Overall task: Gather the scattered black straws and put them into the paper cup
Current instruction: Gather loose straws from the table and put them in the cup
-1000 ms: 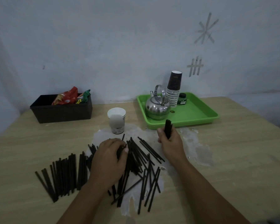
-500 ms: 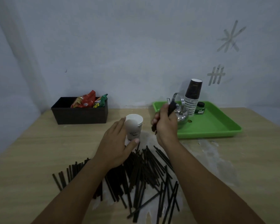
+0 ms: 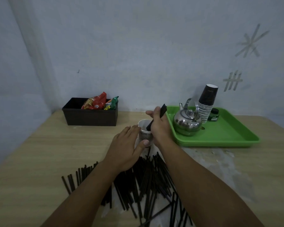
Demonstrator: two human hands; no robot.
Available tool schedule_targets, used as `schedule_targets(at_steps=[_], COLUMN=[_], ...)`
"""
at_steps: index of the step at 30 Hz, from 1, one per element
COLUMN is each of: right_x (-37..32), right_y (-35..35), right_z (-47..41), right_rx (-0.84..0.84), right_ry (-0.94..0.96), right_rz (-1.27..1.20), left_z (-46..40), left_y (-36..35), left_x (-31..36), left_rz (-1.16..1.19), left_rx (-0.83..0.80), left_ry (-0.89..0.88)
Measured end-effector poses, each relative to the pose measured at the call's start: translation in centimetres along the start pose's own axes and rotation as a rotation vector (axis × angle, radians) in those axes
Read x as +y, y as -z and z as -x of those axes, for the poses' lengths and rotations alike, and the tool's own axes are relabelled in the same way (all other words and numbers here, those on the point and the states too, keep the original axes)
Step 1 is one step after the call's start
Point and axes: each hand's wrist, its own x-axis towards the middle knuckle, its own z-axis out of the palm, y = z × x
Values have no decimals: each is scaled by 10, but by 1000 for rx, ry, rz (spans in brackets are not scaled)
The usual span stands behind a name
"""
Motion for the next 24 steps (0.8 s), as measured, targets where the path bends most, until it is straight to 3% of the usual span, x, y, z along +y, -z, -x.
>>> schedule_targets(at_steps=[6, 15, 20, 24], right_x=[3, -12, -27, -22], right_y=[9, 41, 82, 124], right_z=[-2, 12, 47, 81], right_rx=[-56, -104, -34, -11], right_ry=[-91, -67, 74, 71], right_rz=[44, 73, 285, 510], left_z=[-1, 3, 30, 60], left_y=[5, 3, 13, 16], left_x=[9, 7, 15, 33], left_rz=[-5, 26, 26, 2], left_rx=[54, -6, 30, -23], left_ry=[-22, 77, 107, 94])
